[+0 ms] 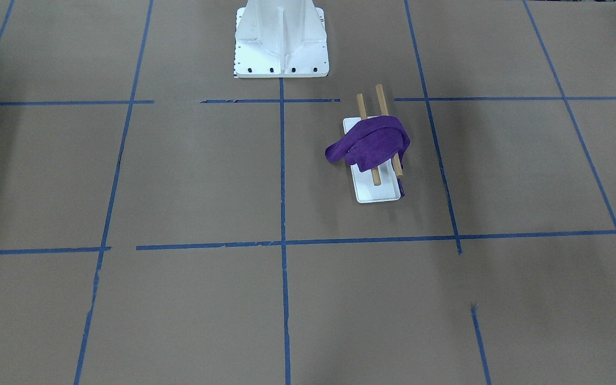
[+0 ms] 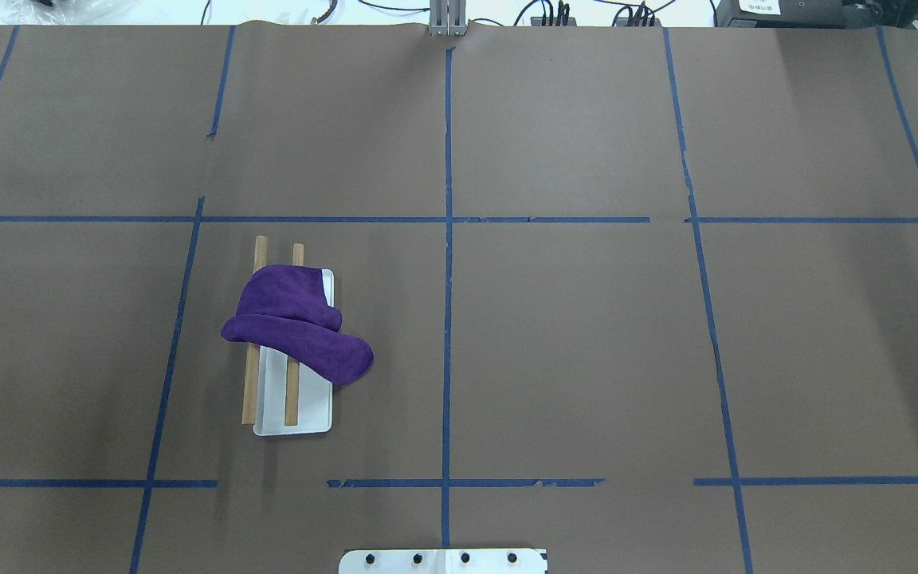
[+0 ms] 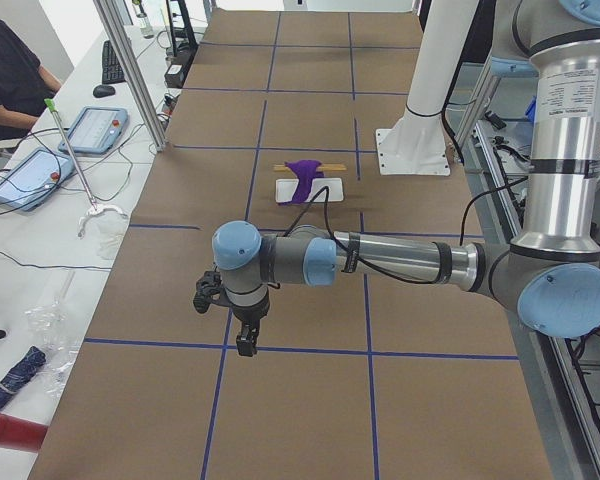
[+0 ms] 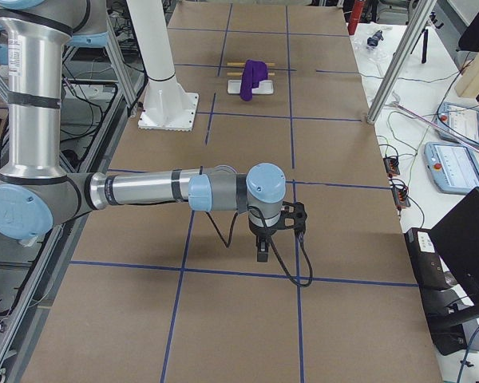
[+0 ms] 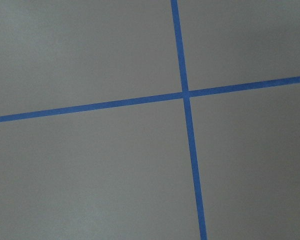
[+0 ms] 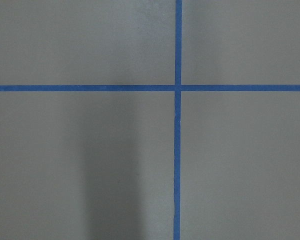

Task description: Hang towel on rack

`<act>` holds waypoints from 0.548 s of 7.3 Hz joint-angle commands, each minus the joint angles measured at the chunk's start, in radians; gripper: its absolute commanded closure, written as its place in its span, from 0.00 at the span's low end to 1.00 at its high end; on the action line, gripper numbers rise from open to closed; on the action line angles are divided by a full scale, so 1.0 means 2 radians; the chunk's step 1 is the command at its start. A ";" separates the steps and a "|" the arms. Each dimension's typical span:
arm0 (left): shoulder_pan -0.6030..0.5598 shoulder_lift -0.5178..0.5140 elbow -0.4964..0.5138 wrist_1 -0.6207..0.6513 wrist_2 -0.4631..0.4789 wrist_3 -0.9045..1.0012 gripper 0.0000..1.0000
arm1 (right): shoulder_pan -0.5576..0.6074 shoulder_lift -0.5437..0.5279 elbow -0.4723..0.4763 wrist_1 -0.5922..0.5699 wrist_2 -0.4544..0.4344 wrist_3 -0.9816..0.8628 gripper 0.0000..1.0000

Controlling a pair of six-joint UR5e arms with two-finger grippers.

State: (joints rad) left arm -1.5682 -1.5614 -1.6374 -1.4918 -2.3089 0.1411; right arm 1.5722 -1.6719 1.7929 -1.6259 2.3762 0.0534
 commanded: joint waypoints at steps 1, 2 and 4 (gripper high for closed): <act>-0.008 -0.002 0.013 -0.002 -0.017 0.016 0.00 | 0.007 -0.004 0.000 0.000 0.002 -0.001 0.00; -0.008 -0.003 0.013 -0.002 -0.017 0.016 0.00 | 0.007 -0.004 0.000 0.000 0.002 -0.001 0.00; -0.008 -0.004 0.011 -0.003 -0.017 0.016 0.00 | 0.009 -0.005 0.000 0.000 0.001 0.000 0.00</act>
State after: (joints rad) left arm -1.5841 -1.5683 -1.6135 -1.4964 -2.3418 0.1728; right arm 1.5881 -1.6802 1.7931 -1.6260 2.3788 0.0531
